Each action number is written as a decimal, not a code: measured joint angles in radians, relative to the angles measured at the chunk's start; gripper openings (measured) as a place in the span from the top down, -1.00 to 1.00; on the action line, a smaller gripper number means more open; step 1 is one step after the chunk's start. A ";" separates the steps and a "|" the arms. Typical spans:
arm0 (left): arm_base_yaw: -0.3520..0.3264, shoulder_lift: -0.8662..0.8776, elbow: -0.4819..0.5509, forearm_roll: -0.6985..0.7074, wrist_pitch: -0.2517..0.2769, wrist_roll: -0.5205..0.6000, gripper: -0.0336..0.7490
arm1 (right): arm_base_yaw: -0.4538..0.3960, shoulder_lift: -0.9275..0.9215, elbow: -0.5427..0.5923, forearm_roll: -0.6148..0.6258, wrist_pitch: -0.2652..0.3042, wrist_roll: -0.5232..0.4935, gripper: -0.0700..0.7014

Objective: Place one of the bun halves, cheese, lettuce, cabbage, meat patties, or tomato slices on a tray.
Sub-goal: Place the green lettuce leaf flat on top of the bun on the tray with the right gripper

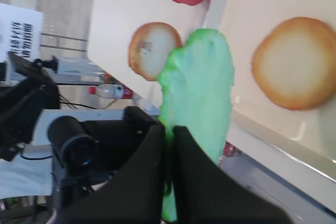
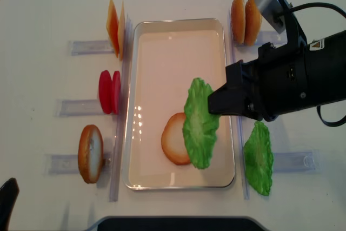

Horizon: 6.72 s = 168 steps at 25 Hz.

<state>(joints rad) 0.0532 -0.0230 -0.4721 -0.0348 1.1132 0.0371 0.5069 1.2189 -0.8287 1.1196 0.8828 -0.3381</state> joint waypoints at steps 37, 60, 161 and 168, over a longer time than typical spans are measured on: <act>0.000 0.000 0.000 0.000 0.000 0.000 -0.29 | 0.032 0.431 0.032 0.548 -0.021 -0.712 0.72; 0.000 0.000 0.000 0.000 0.000 0.000 -0.29 | 0.052 0.495 0.032 0.611 0.021 -0.784 0.72; 0.000 0.000 0.000 0.000 0.000 0.000 -0.29 | -0.059 0.536 0.032 0.466 0.022 -0.826 0.72; 0.000 0.000 0.000 0.000 0.000 0.000 -0.29 | -0.059 0.536 0.032 0.458 -0.017 -0.826 0.71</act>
<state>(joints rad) 0.0532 -0.0230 -0.4721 -0.0348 1.1132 0.0371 0.4482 1.7553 -0.7972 1.5779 0.8662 -1.1638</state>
